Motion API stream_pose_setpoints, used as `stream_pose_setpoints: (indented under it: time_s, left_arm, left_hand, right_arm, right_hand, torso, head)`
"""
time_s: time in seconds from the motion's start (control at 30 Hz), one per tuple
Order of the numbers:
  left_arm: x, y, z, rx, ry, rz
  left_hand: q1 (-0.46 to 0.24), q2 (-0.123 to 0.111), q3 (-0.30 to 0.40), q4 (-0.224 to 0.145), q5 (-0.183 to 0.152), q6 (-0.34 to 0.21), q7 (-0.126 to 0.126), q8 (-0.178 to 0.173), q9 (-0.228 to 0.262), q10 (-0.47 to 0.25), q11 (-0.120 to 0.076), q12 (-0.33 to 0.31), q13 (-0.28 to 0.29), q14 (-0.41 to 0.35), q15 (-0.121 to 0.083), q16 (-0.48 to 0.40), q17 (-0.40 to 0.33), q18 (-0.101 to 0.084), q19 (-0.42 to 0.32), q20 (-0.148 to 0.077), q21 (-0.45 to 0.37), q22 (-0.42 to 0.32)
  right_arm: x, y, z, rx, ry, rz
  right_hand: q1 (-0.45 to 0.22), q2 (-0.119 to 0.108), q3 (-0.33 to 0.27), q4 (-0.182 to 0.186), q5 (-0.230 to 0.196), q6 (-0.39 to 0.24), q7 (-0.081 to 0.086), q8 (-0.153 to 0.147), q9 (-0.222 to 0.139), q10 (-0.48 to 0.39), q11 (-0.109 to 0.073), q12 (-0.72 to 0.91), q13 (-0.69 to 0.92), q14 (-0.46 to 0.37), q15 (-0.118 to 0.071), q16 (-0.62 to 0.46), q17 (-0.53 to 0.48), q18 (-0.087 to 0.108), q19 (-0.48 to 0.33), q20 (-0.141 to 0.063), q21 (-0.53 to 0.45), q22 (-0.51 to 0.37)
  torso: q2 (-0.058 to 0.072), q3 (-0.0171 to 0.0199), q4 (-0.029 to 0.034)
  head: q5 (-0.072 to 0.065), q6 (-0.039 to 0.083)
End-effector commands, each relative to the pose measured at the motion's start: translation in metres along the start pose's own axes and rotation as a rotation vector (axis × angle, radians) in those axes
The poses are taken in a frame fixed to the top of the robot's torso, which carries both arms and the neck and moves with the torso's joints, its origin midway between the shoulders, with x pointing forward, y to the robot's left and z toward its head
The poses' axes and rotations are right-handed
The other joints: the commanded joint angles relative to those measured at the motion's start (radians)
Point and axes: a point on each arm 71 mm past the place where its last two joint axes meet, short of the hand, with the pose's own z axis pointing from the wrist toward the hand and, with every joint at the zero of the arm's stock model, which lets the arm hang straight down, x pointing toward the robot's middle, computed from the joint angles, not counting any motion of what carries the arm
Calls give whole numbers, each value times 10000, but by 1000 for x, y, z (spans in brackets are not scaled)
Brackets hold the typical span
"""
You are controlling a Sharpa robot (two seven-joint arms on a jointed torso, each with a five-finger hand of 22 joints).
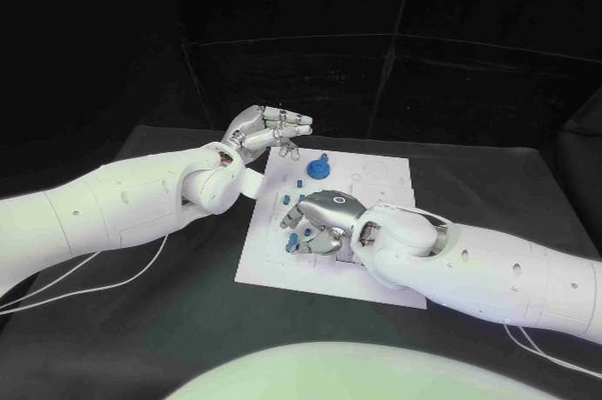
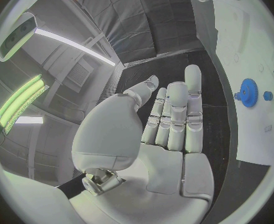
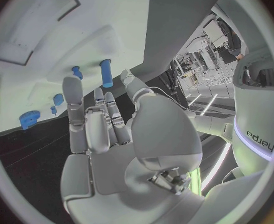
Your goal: Assemble the parts on the task board
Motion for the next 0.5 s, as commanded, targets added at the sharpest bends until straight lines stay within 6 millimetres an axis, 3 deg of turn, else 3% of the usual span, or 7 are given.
stream_pose_setpoints:
  time_s: [0.03, 0.17, 0.37, 0.43, 0.5]
  left_arm:
    - [0, -1, 0, 26, 76, -74]
    - [-1, -1, 0, 18, 63, -67]
    - [-3, -1, -1, 9, 28, -48]
    - [-4, -1, -1, 4, 10, -38]
    - [-4, -1, -2, 0, -8, -29]
  left_hand:
    - [46, 72, -61, 4, -32, -27, 34, 42, -4, -47, 14, 33, 3, -55, -20, -60, -9, 135, -66, 16, -48, -9]
    - [46, 72, -61, 4, -32, -27, 34, 42, -4, -47, 14, 33, 3, -55, -20, -60, -9, 135, -66, 16, -48, -9]
    - [46, 72, -61, 4, -32, -27, 34, 42, -4, -47, 14, 33, 3, -55, -20, -60, -9, 135, -66, 16, -48, -9]
    - [46, 72, -61, 4, -32, -27, 34, 42, -4, -47, 14, 33, 3, -55, -20, -60, -9, 135, -66, 16, -48, -9]
    - [46, 72, -61, 4, -32, -27, 34, 42, -4, -47, 14, 33, 3, -55, -20, -60, -9, 135, -66, 16, -48, -9]
  right_arm:
    - [-10, 0, -10, -299, -1008, 586]
    - [-16, -5, -25, -173, -1344, 981]
    - [-37, -32, -59, 928, -1820, 2164]
    - [-43, -42, -71, 1407, -1857, 2507]
    - [-47, -52, -84, 1983, -1758, 2899]
  right_hand:
    - [109, -11, -243, 44, 26, -91, 4, -2, 11, -99, -10, 115, 17, 333, 42, -64, -30, 111, -28, 39, -51, -31]
    - [166, 45, -549, 118, 65, -88, 12, 19, 23, -104, -21, 274, 26, 329, 36, -80, -65, 113, -25, 35, -80, -71]
    - [481, 459, -810, 188, 160, 580, 83, 303, 125, 778, -52, 927, 115, 365, 12, -30, 33, 104, 52, 21, -40, -4]
    - [506, 544, -842, 223, 161, 863, 30, 439, 165, 1339, -156, 1209, 200, 392, -52, 17, 123, 97, 116, -15, 25, 98]
    - [520, 582, -901, 261, 154, 1024, -132, 514, 173, 2134, -373, 1621, 385, 449, -211, 125, 346, 62, 273, -126, 189, 382]
  torso:
    - [-14, 3, -26]
    - [-10, -7, -20]
    - [-18, 3, -30]
    - [-15, -2, -37]
    - [-11, -8, -41]
  head:
    - [-10, 10]
    - [-71, 52]
    - [-214, 112]
    - [-276, 136]
    - [-374, 166]
